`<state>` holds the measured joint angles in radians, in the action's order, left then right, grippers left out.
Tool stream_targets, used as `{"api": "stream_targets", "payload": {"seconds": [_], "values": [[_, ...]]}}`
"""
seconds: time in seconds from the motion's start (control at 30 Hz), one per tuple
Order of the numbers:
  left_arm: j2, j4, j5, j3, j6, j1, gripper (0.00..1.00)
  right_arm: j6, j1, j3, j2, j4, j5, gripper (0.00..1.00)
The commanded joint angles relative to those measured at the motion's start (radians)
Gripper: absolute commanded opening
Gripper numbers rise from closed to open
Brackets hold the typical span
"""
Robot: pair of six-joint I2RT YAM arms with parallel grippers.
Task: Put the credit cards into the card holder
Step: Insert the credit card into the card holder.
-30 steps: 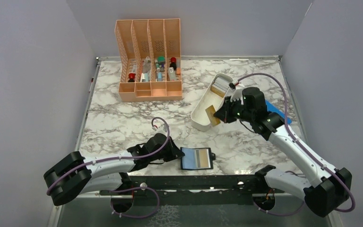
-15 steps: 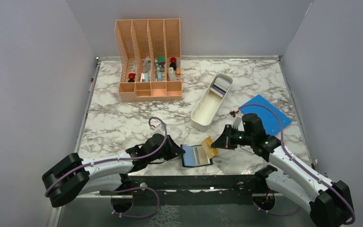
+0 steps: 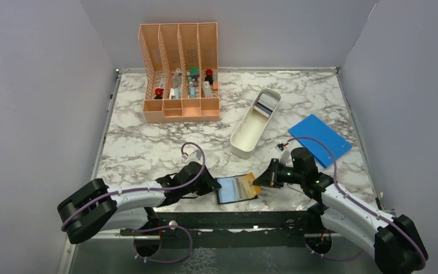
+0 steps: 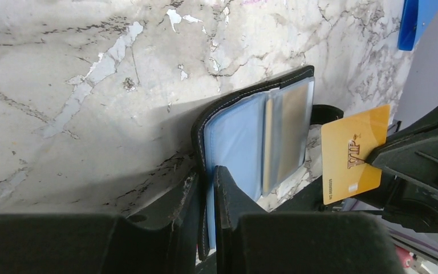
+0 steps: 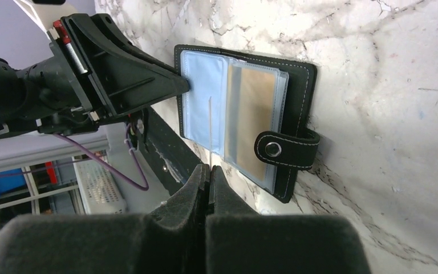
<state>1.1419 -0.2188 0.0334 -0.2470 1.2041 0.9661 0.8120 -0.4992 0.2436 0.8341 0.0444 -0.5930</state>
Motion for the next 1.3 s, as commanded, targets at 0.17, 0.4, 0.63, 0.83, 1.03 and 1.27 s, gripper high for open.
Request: {"api": "stream_targets", "payload": {"seconds": [0.17,0.4,0.63,0.83,1.03,1.27], "values": [[0.071,0.021,0.007,-0.040,-0.047,-0.001,0.17,0.030,-0.066,-0.048,0.050,-0.152,0.063,0.01],[0.138,0.005,-0.020,-0.062,-0.059,-0.001,0.17,0.054,-0.134,-0.076,0.072,-0.213,0.135,0.01],[0.167,-0.015,-0.036,-0.068,-0.067,-0.001,0.16,0.051,-0.176,-0.083,0.079,-0.219,0.215,0.01],[0.170,-0.014,-0.042,-0.071,-0.065,-0.001,0.16,0.050,-0.194,-0.117,0.081,-0.240,0.259,0.01],[0.165,-0.037,-0.042,-0.053,-0.058,-0.001,0.16,0.038,-0.199,-0.113,0.118,-0.259,0.282,0.01],[0.167,-0.037,-0.052,-0.053,-0.064,-0.001,0.16,0.068,-0.200,-0.134,0.122,-0.312,0.320,0.01]]}}
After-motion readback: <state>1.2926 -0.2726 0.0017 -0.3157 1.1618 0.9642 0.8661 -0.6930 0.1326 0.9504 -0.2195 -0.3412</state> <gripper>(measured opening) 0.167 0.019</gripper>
